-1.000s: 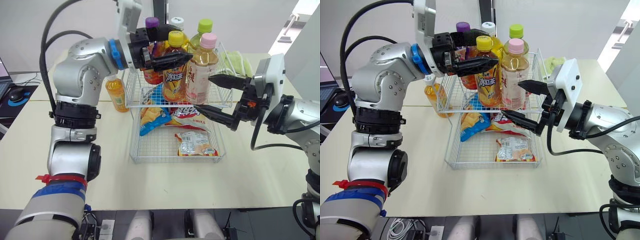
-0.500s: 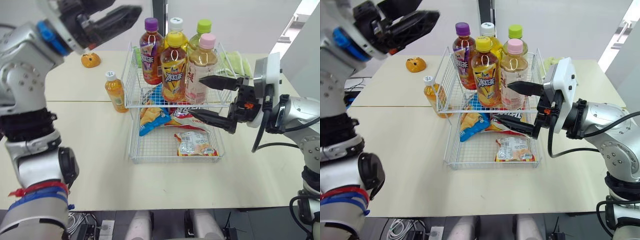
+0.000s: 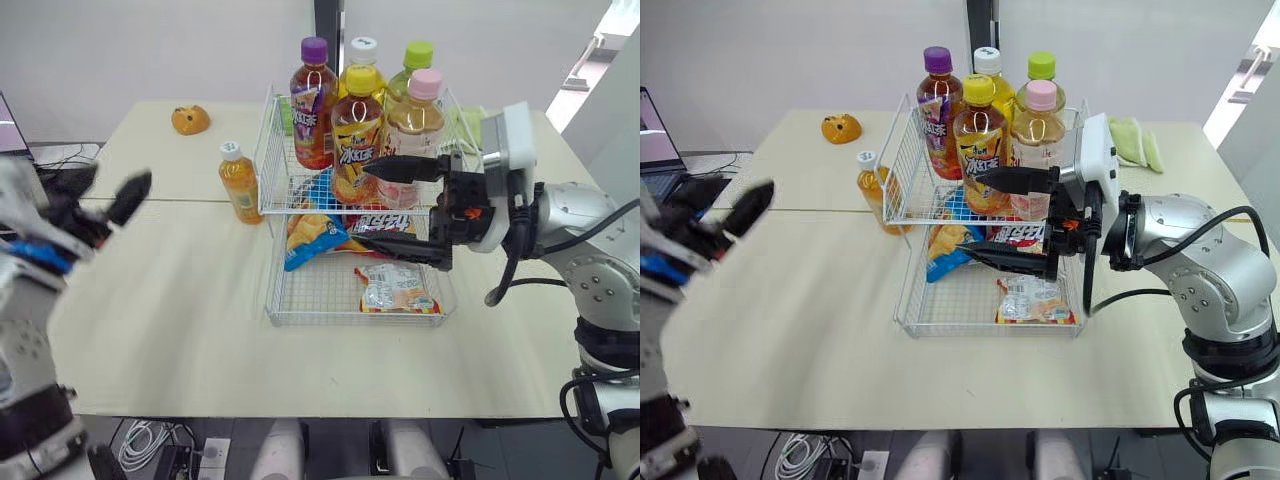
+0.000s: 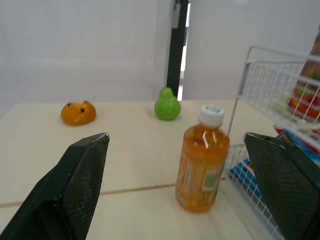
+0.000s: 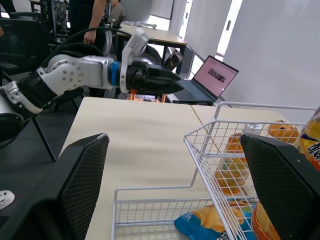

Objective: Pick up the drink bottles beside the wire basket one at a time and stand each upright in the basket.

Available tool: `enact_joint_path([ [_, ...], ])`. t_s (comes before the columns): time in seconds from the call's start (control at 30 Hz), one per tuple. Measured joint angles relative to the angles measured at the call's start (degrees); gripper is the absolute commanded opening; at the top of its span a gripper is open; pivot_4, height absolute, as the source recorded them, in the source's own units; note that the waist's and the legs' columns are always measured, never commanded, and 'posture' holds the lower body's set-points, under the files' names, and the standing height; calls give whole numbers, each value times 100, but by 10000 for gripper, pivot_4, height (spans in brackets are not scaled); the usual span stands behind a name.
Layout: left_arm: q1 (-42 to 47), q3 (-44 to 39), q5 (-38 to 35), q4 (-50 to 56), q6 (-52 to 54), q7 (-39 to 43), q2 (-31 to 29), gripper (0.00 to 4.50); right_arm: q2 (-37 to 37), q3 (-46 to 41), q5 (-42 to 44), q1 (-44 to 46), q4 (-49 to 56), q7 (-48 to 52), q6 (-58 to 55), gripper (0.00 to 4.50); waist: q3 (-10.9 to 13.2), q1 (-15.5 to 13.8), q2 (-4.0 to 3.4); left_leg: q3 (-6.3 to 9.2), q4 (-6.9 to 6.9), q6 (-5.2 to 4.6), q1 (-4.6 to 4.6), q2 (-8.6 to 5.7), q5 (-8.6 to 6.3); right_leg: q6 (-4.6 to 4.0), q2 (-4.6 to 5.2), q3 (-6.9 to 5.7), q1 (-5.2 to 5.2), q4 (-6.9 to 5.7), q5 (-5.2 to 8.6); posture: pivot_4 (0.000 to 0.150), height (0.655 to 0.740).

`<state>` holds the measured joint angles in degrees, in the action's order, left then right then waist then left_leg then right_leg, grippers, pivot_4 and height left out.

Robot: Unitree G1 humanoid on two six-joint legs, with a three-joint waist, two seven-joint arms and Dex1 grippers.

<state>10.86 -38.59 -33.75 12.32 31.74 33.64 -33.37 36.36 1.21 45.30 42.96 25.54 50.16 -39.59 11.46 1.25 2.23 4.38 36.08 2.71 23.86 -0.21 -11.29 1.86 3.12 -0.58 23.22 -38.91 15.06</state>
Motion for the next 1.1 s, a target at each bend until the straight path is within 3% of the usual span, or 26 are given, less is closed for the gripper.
enact_joint_path([
  [0.2,-845,82,34,440,-496,-185,442,44763,-24,11,-118,71,-122,108,54,45000,-1,-11,-1,-2,0,0,-2,-1,0,-1,0,2,0,-1,0,1500,7400],
  [0.43,-873,301,30,520,-618,-452,507,44763,-25,7,-122,82,-161,115,52,45000,-1,-14,0,-2,0,0,-2,-7,0,-1,-4,0,-1,-1,0,1500,7400],
  [0.7,731,1182,343,-67,-552,-703,23,44763,-35,-20,-119,90,-122,36,38,45000,-1,-78,0,-4,0,0,-2,-18,0,-1,-9,0,-1,0,0,1500,7400],
  [1.1,2702,2495,1358,-2566,-1174,-646,128,44763,83,-253,-63,24,261,-355,-154,45000,-1,-64,0,-3,-1,0,-1,-20,0,-1,-14,-2,2,-2,-1,1500,7400],
])
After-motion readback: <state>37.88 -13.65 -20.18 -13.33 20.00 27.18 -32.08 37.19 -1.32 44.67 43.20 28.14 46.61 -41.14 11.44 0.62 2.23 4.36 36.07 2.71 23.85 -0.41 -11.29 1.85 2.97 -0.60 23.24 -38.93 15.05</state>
